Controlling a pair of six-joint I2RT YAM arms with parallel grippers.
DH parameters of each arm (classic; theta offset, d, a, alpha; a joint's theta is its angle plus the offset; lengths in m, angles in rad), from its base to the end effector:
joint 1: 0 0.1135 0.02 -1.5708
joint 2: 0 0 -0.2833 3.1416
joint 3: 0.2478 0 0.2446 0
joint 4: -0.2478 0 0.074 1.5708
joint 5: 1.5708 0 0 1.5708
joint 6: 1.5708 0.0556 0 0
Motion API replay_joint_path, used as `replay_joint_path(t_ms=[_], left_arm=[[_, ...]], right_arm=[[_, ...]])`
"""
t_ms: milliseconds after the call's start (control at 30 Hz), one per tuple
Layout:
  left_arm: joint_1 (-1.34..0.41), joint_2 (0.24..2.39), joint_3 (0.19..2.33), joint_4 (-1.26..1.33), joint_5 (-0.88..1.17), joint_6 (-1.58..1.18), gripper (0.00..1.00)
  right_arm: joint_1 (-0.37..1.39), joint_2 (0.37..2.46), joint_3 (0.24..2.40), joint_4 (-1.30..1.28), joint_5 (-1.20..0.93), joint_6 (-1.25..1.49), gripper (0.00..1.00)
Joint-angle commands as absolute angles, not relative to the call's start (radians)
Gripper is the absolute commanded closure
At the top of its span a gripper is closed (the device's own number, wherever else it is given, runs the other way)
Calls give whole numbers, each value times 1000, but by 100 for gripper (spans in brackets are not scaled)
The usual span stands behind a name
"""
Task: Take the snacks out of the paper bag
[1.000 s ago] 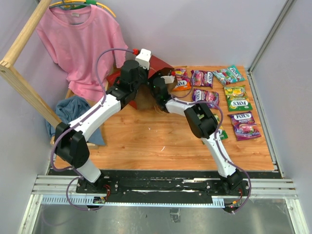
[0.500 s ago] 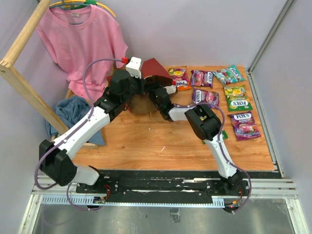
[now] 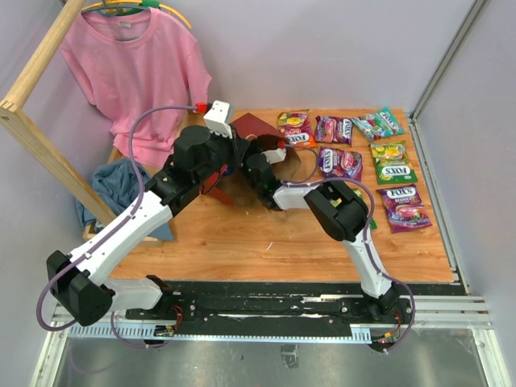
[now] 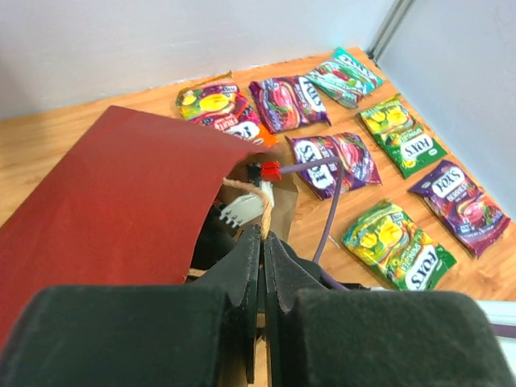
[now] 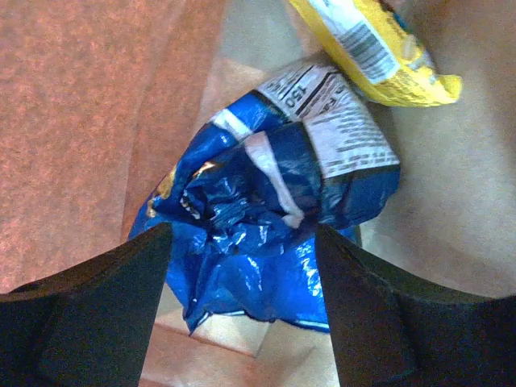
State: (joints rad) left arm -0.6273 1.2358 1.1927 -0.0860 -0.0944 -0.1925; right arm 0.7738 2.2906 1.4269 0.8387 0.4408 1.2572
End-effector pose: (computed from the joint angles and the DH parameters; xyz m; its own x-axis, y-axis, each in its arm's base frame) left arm 0.2416 -0.1687 0.4141 -0.1996 -0.0905 -0.9757 0.4793 0.8594 -0.1778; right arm 0.3961 0.3539 0.1821 -0.3165 0.8935 -0.3185 -0.0839 0.3081 0.9476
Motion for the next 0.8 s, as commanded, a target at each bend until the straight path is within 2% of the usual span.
replay_joint_path(t_ms=[0,100,267,500,633,767], left_arm=[[-654,1246,1193,-103,-106,-215,96],[-661,1246,1185,-104,-118,-207,96],[-663,1226,1169,-99,-120,-205,96],[-663,1199,1162,-106,-114,-207,96],[-663,1193,1160,-104,-112,-207,95],[-663,1199,1161,-104,-116,-205,95]], right_arm=[[803,2204,1399,687,577,1278,27],[811,2165,1383,566,600,1327,24],[819,2157,1387,514,632,1334,20],[815,2241,1485,480,619,1356,23],[815,2284,1530,463,615,1373,27],[806,2314,1559,463,616,1387,38]])
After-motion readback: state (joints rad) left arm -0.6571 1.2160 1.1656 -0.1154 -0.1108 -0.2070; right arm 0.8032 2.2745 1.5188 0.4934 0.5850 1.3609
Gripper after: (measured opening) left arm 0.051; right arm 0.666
